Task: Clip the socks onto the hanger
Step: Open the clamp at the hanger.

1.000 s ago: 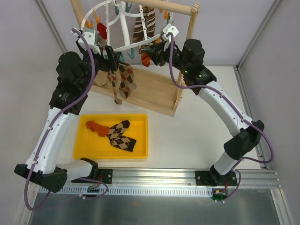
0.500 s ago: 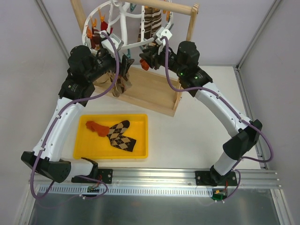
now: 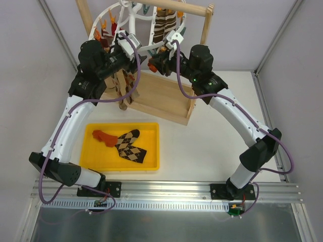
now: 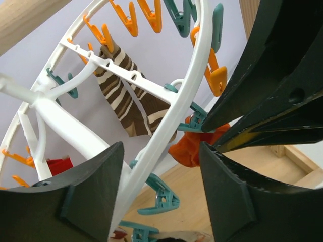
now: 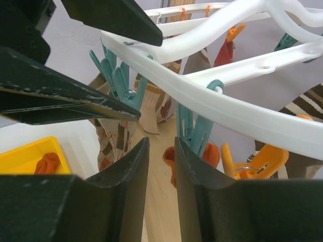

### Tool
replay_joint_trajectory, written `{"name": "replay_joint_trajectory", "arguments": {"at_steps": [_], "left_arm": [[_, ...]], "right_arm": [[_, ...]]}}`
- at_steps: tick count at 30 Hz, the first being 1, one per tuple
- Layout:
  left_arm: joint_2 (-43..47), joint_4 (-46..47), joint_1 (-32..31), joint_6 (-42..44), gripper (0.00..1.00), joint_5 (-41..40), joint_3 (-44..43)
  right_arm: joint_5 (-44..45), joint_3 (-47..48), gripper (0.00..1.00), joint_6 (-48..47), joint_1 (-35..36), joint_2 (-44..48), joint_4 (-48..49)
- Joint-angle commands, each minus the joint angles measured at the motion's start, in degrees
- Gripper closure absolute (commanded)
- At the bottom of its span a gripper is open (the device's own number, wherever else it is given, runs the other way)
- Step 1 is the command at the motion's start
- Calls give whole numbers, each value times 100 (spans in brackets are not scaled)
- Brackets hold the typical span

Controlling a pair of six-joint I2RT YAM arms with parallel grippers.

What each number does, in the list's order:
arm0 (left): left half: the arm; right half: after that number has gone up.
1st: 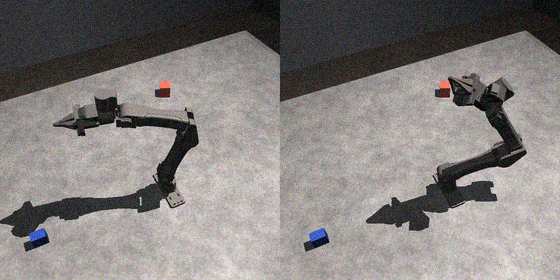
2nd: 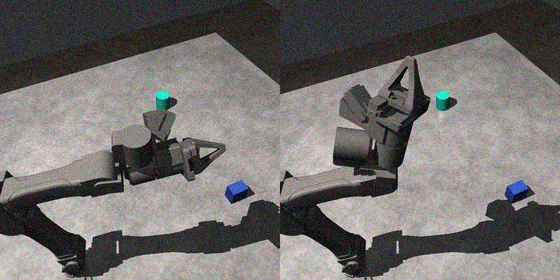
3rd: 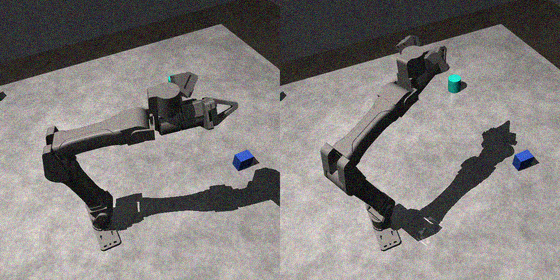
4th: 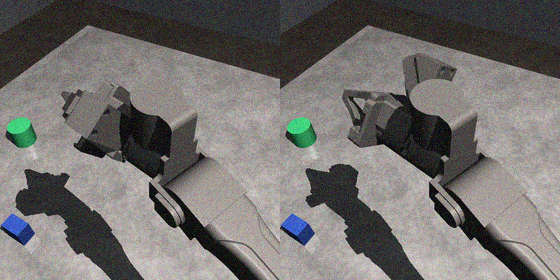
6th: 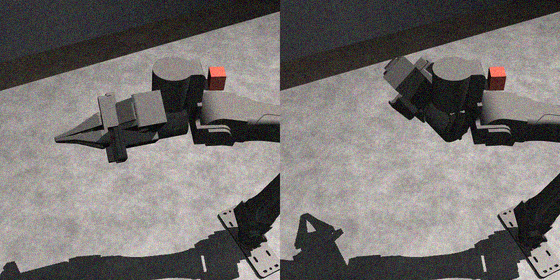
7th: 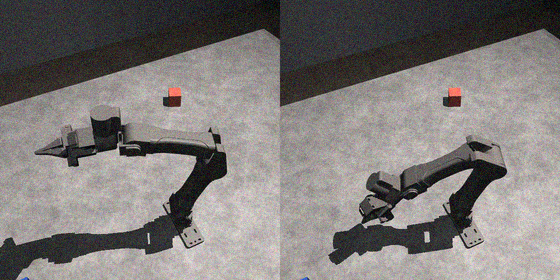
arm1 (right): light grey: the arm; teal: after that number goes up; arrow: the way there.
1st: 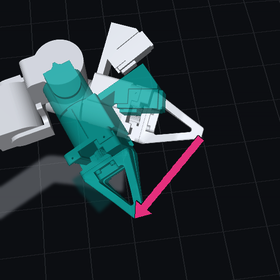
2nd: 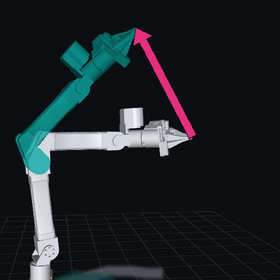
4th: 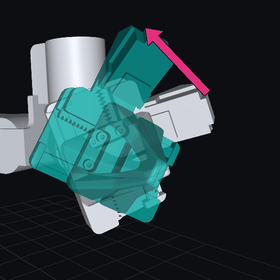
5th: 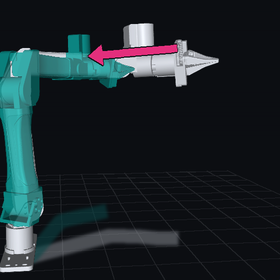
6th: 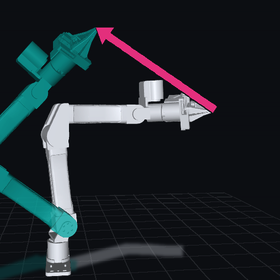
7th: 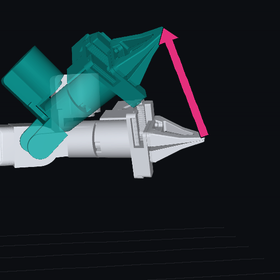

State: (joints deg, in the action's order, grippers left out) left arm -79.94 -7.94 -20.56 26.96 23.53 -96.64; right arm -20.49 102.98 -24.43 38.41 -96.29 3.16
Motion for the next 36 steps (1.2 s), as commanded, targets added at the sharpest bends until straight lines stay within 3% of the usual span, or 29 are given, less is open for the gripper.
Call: {"name": "replay_joint_trajectory", "arguments": {"at_steps": [1,5,8,12,19,29,36], "left_arm": [[-161,250,8,424,41,179,-250],[-267,241,8,538,64,20,-268],[-276,249,8,582,81,-128,-224],[-224,241,8,687,86,-217,-180],[-48,250,17,855,93,-375,-13],[242,153,245,811,99,37,67],[374,-40,509,679,100,512,66]], "right_arm": [[-183,311,71,26,43,31,194],[-17,319,65,26,35,119,36],[194,407,50,17,35,277,-288],[404,364,44,-167,26,549,-658],[1091,135,43,-528,-62,919,-659],[907,170,46,-502,-335,823,-571],[284,170,43,-598,-352,612,-342]]}}
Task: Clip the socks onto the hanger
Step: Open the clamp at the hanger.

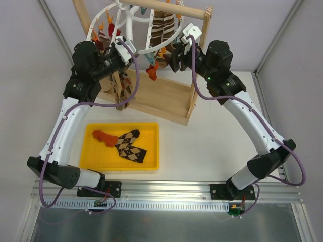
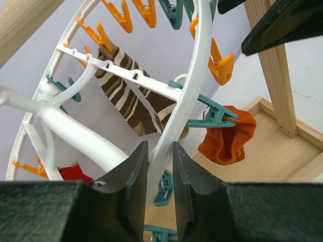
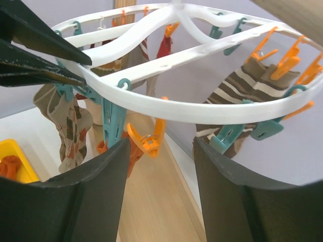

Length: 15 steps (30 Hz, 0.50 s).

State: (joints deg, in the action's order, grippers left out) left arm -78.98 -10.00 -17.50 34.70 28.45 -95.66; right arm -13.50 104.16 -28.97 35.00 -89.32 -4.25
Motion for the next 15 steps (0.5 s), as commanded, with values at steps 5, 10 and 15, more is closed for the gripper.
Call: {"name": "replay_joint_trajectory", "arguments": {"at_steps": [5,10,15], "left_arm": [[295,130,343,-165,100,196,-50],[287,112,414,-183,100,258,-50],[269,95,475,-235,100,363,-58]], "right_arm": [[-856,43,37,-214,-11,-200,636],[-971,61,37,-223,-29,-253,785],[-988,78,37,-276,-20,-323,952]]}}
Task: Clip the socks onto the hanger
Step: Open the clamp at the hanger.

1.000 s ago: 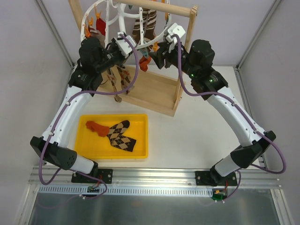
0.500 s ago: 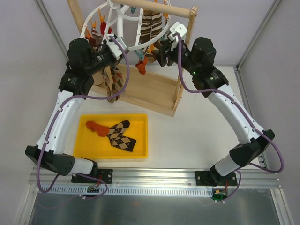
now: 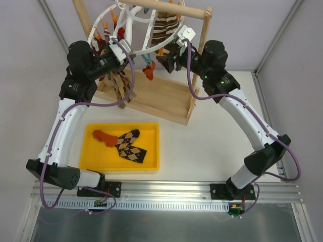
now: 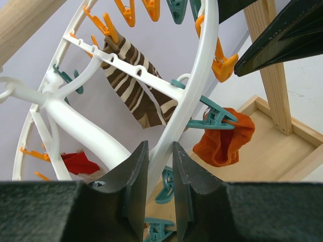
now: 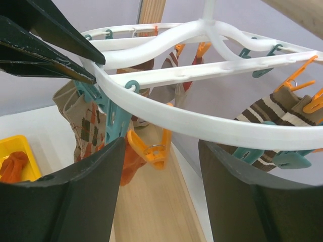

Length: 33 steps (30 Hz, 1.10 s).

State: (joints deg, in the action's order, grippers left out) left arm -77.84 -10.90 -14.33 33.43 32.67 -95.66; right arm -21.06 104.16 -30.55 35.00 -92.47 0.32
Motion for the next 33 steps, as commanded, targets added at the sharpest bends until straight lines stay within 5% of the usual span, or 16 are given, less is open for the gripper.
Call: {"name": "replay_joint_trajectory", "arguments": {"at_steps": [1,25,29,33], "left_arm": [[155,184,167,-117,100,-32,-67],[111,114,404,-293,100,328,-120],[103,105,413,-302,100,319,-111],[76,114,413,-319,100,284,-120]], "right_arm": [[-249,96,37,-110,-20,-61,496],[-381,61,41,532,-20,-342,1445],[-285,-18,27,655,-20,-264,1532],[-215,-290,25,673,-3,-97,1708]]}}
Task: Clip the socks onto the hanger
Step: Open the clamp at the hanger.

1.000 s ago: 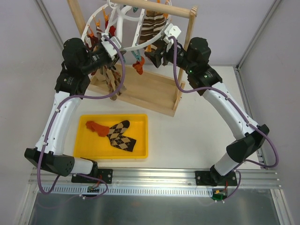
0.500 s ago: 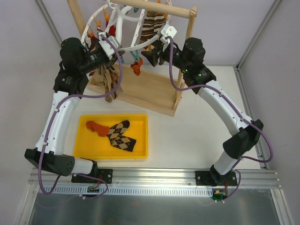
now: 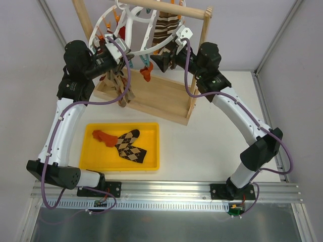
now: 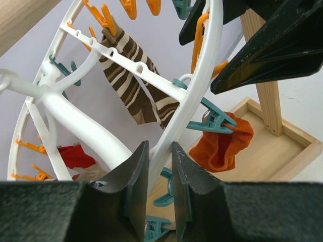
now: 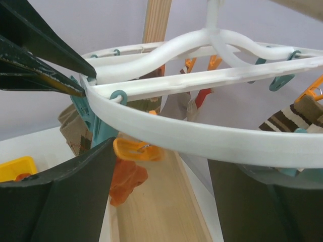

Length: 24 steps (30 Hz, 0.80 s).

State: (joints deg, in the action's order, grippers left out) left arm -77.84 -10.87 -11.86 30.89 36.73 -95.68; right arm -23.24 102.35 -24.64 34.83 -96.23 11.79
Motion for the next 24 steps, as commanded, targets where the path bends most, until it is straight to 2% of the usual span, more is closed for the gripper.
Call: {"name": "replay_joint_trajectory", "arguments": {"at_steps": [1,12,15,19,24], "left_arm": [[68,103,166,-66,100,-131,-109],[41,86,166,-110,100,-87,-170],[32,85,166,-101,100,-78,-162],[41,77,166,-75,100,-78,-144],[68,42,166,-57,100,-70,-144]], "right_arm": [[13,-170,25,48,24,315,570],[277,-382,26,-445,164,447,763],[250,-382,29,-445,156,438,833],[180,-330,38,-497,156,394,895],[31,-215,39,-515,156,289,895]]}}
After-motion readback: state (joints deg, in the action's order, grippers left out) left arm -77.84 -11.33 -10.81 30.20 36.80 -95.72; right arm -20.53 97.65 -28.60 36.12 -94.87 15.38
